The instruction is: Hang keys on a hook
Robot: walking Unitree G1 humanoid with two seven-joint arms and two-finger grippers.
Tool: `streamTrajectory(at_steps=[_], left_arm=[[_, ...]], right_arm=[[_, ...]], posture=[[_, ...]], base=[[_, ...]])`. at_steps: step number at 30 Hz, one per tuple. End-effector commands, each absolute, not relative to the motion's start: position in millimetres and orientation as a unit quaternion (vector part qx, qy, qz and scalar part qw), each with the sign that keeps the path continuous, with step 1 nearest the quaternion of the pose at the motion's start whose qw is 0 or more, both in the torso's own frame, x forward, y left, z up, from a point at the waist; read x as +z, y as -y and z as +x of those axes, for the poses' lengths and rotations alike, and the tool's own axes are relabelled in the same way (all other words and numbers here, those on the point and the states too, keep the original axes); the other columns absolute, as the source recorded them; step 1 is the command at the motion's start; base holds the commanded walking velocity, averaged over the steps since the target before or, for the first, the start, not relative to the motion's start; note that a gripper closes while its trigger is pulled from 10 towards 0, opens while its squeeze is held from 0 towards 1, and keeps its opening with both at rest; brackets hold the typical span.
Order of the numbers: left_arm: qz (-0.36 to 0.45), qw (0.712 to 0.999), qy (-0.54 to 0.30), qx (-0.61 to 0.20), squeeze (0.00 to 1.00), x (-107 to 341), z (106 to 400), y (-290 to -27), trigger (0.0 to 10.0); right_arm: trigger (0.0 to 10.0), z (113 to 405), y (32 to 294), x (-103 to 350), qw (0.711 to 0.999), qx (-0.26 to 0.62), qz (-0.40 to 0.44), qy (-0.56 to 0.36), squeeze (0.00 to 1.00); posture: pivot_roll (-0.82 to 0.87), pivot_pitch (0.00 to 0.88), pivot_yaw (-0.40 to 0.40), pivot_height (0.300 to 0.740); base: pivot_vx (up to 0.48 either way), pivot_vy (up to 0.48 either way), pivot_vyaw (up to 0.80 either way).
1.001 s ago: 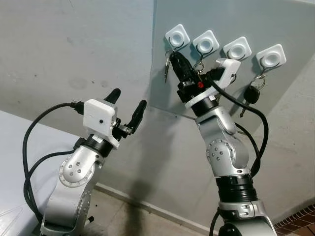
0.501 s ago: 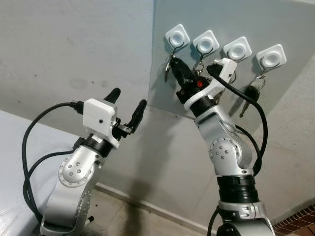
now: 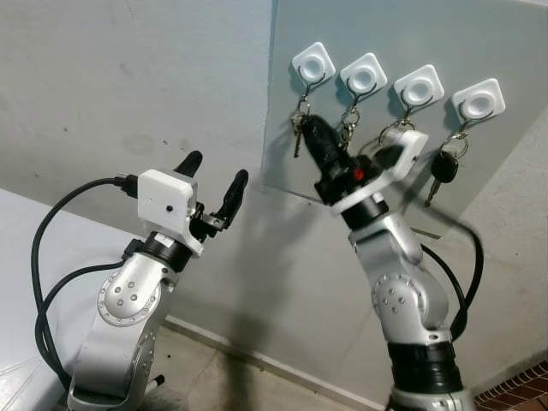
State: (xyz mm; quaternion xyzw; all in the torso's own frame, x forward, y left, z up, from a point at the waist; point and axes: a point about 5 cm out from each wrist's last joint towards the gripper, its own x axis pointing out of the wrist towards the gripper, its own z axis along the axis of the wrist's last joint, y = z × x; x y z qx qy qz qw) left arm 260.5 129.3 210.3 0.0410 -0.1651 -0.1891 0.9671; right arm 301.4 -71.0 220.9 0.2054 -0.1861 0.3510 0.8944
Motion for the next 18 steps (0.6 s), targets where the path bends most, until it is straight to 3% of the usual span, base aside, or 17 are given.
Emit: streamTrajectory(at_steps=[1, 7, 9, 12, 16, 18], left_arm=[[0.047, 0.968, 0.164, -0.181, 0.0, 209.5, 258.3, -129.6, 10.0], [0.05, 0.971, 0.155, -0.173, 0.0, 202.2, 258.6, -132.0, 10.0], [0.054, 0.976, 0.14, -0.156, 0.0, 190.2, 259.4, -135.7, 10.0], [0.058, 0.981, 0.121, -0.141, 0.0, 173.8, 259.5, -140.0, 10.0], [0.05, 0.987, 0.093, -0.12, 0.0, 153.3, 259.1, -146.1, 10.0], [0.074, 0.991, 0.045, -0.106, 0.0, 116.3, 254.4, -152.6, 10.0]], right_arm=[[10.0, 296.3, 67.4, 224.3, 0.895, 0.361, 0.166, 0.206, 1.0], [10.0, 292.8, 64.9, 208.1, 0.895, 0.382, 0.101, 0.208, 1.0], [10.0, 292.2, 67.2, 186.5, 0.898, 0.391, 0.035, 0.199, 1.0], [10.0, 292.7, 70.8, 165.4, 0.904, 0.39, 0.003, 0.176, 1.0], [10.0, 294.5, 76.8, 142.8, 0.916, 0.379, 0.014, 0.132, 1.0], [10.0, 295.8, 86.3, 114.8, 0.931, 0.353, 0.029, 0.083, 1.0]], posture=[[-0.04, 0.002, -0.061, 0.728], [-0.04, 0.0, -0.056, 0.728], [-0.04, 0.0, -0.056, 0.728], [-0.04, 0.0, -0.055, 0.728], [-0.04, 0.0, -0.053, 0.728], [-0.05, 0.0, -0.048, 0.728]], base=[[0.0, 0.0, 0.0], [0.0, 0.0, 0.0], [0.0, 0.0, 0.0], [0.0, 0.0, 0.0], [0.0, 0.0, 0.0], [0.0, 0.0, 0.0]])
